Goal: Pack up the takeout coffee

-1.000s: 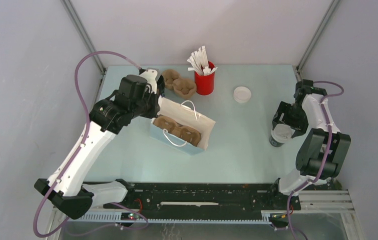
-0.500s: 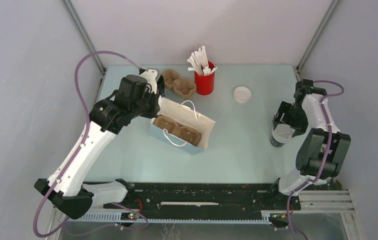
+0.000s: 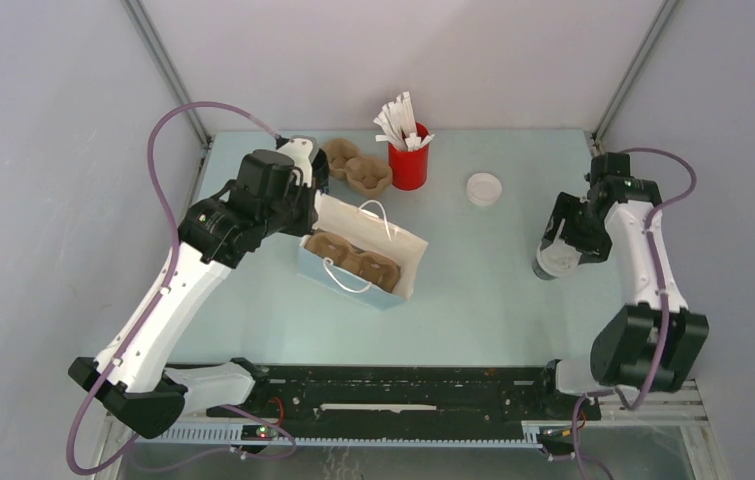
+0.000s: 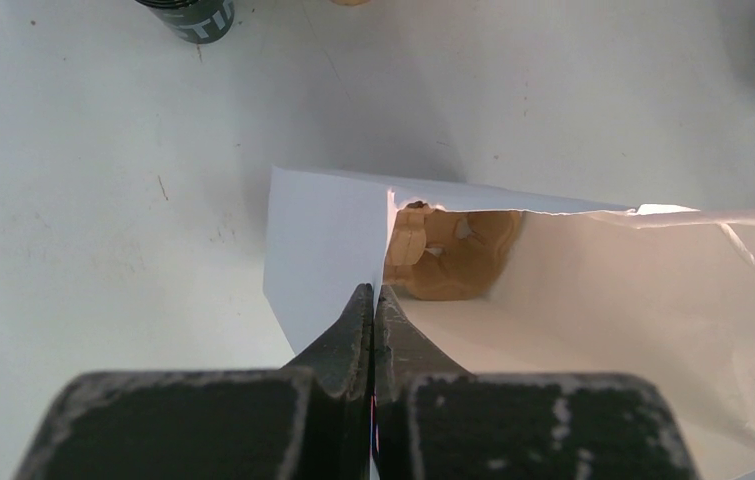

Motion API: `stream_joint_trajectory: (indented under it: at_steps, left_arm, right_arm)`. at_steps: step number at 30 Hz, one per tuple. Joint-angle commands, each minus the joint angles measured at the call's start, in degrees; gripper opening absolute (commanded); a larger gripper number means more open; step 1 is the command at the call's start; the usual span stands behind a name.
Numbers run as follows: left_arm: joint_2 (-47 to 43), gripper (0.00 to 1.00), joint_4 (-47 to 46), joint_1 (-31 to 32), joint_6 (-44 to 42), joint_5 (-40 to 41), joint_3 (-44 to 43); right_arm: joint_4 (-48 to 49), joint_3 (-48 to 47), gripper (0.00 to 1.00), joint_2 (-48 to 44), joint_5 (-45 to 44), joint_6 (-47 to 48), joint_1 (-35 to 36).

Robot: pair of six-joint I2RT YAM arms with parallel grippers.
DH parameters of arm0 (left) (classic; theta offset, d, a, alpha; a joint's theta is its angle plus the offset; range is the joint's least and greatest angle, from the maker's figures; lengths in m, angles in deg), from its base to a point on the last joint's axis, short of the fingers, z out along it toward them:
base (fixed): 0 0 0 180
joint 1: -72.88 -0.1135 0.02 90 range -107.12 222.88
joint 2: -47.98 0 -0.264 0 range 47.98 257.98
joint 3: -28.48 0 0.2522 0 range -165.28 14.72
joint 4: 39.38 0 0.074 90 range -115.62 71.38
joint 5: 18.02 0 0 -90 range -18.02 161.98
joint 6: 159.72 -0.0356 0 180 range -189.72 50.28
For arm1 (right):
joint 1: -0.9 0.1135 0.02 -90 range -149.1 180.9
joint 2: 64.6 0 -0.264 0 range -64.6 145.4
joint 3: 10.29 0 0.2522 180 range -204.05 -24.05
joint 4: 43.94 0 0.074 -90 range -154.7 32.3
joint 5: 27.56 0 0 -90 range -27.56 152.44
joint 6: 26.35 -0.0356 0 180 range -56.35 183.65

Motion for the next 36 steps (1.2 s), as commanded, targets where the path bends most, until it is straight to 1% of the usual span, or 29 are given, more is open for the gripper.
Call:
stream_joint_trajectory:
  at_steps: [1,5,10,14,18,20,24,28,32,36]
  left_arm:
    - [-0.07,0.00,-1.36,-0.19,1.92,0.66,-2.16]
    - [-0.37,0.00,-1.28,-0.20,2.80,-0.07,-2.09]
    - [-2.11,0.00,-0.91,-0.19,3.54,0.81,-1.71]
    - [-6.33,0.00,-6.31,-0.10,3.10,-0.21,1.14]
    - [-10.12,0.00,-11.91,-0.02,0.70,-1.02,5.13]
    - [-10.28,0.00,-11.97,-0.02,-0.90,-1.40,5.17]
    - [-10.59,0.00,-11.22,0.07,-3.49,-2.55,5.14]
    - [-10.66,0.00,-10.40,0.15,-4.62,-3.27,5.42]
    - [-10.73,0.00,-10.32,0.20,-4.88,-3.37,6.29]
    - [-11.02,0.00,-10.41,0.25,-4.37,-3.41,7.05]
  right_arm:
    - [-0.77,-2.37,0.76,-9.06,7.01,1.82,4.36]
    - [0.40,-3.76,0.75,-16.65,11.74,1.31,11.57]
    - [1.73,-10.97,0.74,-21.94,17.67,-0.60,22.54]
    - [4.06,-19.39,0.74,-23.38,21.24,-1.61,30.94]
    - [5.69,-28.01,0.72,-21.83,23.34,-2.23,40.49]
    - [4.76,-33.42,0.71,-19.50,22.51,-2.01,45.79]
    - [1.63,-41.91,0.69,-13.01,16.95,-1.76,57.93]
    - [2.11,-45.96,0.69,-9.20,11.48,-2.86,69.07]
    - [3.55,-45.97,0.68,-6.25,6.18,-5.00,76.71]
    - [0.34,-47.55,0.66,-2.52,-1.33,-7.53,80.43]
